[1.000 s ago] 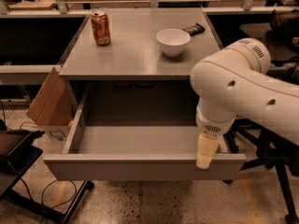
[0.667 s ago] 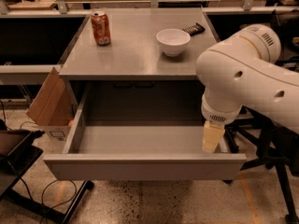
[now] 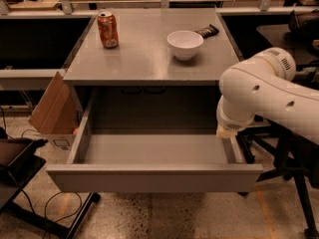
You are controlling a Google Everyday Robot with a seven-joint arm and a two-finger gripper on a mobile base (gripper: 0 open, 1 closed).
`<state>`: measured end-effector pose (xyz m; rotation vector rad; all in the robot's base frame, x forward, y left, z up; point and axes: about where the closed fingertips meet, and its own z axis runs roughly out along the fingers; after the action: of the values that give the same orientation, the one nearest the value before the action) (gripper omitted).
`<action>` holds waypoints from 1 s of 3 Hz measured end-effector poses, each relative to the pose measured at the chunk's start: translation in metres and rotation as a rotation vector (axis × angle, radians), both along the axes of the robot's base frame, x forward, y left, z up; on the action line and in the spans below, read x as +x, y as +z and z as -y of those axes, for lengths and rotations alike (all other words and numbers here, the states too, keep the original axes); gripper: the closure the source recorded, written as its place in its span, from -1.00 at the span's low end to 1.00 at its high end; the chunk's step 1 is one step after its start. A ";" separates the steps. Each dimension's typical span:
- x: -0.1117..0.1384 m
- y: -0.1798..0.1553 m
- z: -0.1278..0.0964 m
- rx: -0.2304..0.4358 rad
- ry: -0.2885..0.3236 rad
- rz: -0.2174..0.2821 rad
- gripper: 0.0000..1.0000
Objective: Open top drawer
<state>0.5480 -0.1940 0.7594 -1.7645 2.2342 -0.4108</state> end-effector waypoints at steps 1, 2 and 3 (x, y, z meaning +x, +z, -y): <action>0.026 -0.056 -0.014 0.044 0.066 -0.036 0.75; 0.032 -0.113 -0.023 0.067 0.079 -0.099 1.00; 0.000 -0.142 -0.026 0.095 0.029 -0.177 1.00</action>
Offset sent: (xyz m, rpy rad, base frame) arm 0.0379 0.0333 -0.1809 0.0968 0.1767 0.0798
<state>0.5482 -0.1683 0.6170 -1.8463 2.3000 -0.1448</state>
